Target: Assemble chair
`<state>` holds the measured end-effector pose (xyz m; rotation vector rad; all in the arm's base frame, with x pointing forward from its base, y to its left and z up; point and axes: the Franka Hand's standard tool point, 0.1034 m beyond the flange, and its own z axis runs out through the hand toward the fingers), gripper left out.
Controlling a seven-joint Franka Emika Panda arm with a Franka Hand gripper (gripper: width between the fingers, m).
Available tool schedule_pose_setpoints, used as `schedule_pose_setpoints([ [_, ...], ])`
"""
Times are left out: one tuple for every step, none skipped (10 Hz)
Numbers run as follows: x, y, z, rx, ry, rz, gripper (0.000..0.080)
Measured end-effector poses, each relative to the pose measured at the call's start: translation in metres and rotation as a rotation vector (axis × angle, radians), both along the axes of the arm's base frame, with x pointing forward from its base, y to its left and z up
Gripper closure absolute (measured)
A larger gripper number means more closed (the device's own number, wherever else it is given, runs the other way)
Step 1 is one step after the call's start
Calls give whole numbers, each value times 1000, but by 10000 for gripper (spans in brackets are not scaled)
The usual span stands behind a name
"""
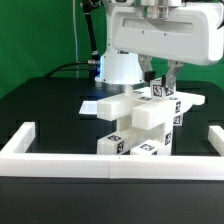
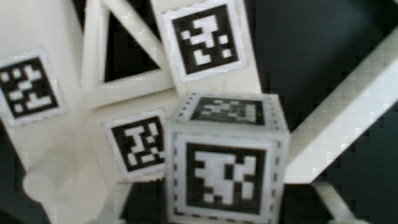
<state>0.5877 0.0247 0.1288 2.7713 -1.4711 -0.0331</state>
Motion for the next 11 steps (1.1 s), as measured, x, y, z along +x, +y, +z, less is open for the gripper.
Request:
schedule_pose_setpoints([
  [0, 0, 0, 0, 0, -22, 512],
  [0, 1, 0, -3, 1, -174, 512],
  [0, 1, 0, -4, 1, -226, 512],
  [0, 1, 0, -5, 2, -256, 438],
  [0, 1, 0, -6, 2, -251, 438],
  [0, 5, 0, -14, 2, -161, 261],
  [0, 7, 0, -14, -1, -143, 261],
  [3, 9, 1, -16, -18, -35, 173],
  [4, 10, 1, -16, -30, 146, 157],
  [5, 11, 1, -17, -36, 196, 157],
  [5, 10, 1, -17, -35, 282, 151],
])
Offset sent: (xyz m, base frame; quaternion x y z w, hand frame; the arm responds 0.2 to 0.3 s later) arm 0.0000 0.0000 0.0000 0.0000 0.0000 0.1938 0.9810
